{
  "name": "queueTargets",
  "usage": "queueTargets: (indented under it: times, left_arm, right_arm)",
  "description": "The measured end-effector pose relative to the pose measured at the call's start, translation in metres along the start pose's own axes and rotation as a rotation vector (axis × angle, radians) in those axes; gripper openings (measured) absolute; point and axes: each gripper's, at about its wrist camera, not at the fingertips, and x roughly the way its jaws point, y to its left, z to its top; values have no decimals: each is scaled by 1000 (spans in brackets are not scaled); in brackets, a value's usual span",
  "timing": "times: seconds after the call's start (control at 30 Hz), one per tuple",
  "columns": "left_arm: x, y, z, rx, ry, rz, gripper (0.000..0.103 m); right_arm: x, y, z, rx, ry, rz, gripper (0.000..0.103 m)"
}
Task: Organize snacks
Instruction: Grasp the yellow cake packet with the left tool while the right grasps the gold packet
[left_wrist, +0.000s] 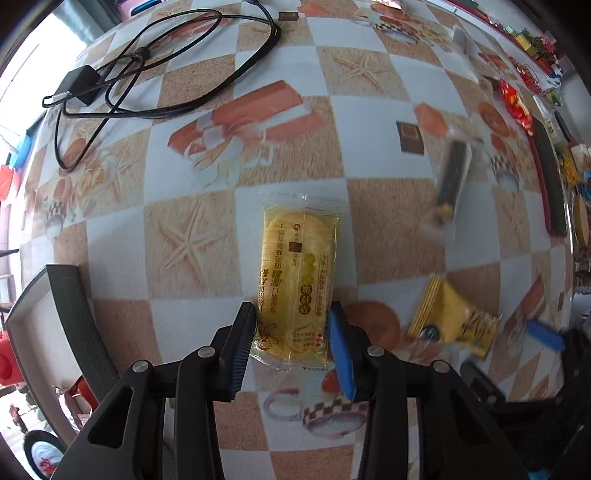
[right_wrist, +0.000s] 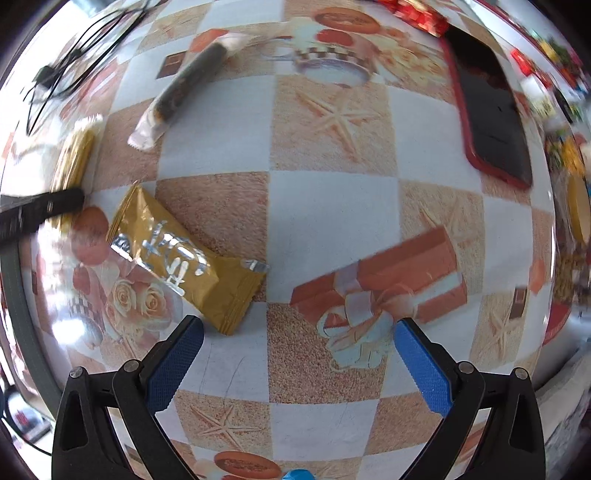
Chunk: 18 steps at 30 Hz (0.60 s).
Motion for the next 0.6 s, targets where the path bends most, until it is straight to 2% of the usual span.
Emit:
queueTargets:
  times: [0.13, 0.17, 0.4, 0.6]
  left_arm:
    - [1, 4, -3, 5, 13, 38, 74]
    - [2, 6, -4, -2, 17, 40, 77]
    - [7, 17, -4, -14, 19, 18, 82]
    - [19, 28, 7, -27, 18, 10, 92]
  right_arm:
    - [-2, 23, 11, -155, 6, -12, 103]
    - [-2, 30, 14, -185, 6, -12, 103]
    - [-4, 62, 37, -272, -1, -18, 103]
    - [-6, 76, 56, -271, 14, -21, 103]
